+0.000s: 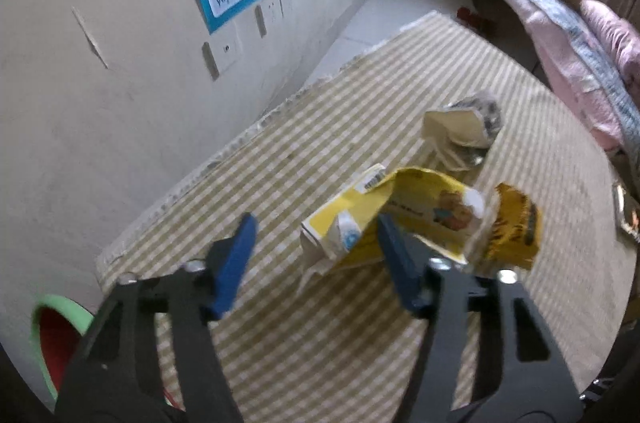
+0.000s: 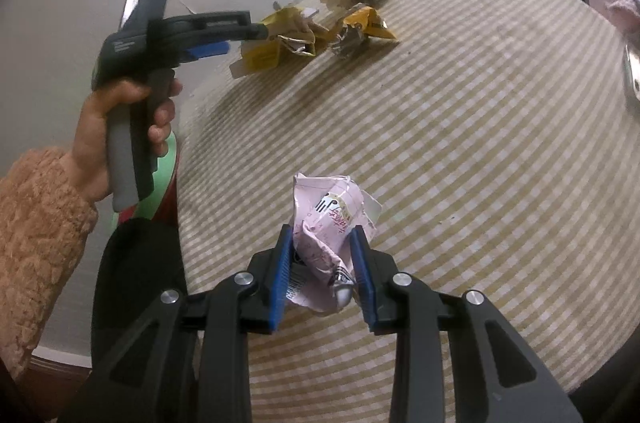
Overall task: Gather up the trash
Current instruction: 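Grasp the pink crumpled carton on the table with the right gripper, then grasp the yellow juice carton with the left gripper while the right holds the pink carton, then carry both cartons over the bucket and open both grippers, then grasp the yellow-black snack wrapper with the right gripper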
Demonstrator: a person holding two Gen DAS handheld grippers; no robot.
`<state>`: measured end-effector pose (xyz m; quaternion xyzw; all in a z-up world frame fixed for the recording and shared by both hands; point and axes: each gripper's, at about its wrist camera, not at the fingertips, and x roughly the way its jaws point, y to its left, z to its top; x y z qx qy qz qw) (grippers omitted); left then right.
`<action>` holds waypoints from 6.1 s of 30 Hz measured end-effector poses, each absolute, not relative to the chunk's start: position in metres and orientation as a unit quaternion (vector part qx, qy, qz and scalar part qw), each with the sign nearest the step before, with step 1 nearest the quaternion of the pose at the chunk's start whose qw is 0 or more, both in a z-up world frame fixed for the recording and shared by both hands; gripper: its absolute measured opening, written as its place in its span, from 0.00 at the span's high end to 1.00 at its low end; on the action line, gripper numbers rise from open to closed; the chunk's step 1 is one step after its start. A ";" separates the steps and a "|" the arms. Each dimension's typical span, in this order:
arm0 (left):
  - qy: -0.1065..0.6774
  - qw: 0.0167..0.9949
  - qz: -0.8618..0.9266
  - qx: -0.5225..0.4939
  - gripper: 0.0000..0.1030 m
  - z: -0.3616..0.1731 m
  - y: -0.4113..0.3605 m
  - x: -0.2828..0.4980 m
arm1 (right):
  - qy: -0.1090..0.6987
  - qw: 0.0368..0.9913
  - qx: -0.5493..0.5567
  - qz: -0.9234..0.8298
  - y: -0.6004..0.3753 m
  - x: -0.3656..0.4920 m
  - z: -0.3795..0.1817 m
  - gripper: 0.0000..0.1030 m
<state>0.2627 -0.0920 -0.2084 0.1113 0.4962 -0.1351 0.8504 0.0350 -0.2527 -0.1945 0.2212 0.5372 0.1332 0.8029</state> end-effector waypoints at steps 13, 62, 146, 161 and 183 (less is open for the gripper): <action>0.539 0.827 -0.149 0.060 0.98 -0.204 -0.072 0.216 | 0.537 0.799 0.234 0.137 -0.260 0.035 -0.196 0.71; 0.557 0.801 -0.201 0.092 0.49 -0.215 -0.098 0.174 | 0.547 0.793 0.230 0.139 -0.248 0.038 -0.200 0.66; 0.465 0.868 0.119 -0.123 0.58 -0.169 0.220 0.053 | 0.514 0.797 0.114 0.296 0.015 0.126 -0.114 0.57; 0.470 0.873 0.085 -0.098 0.46 -0.169 0.175 0.071 | 0.524 0.822 0.220 -0.030 -0.251 0.180 -0.164 0.48; 0.452 0.887 -0.092 0.022 0.38 -0.146 -0.051 0.163 | 0.510 0.822 0.243 0.076 -0.280 0.082 -0.157 0.81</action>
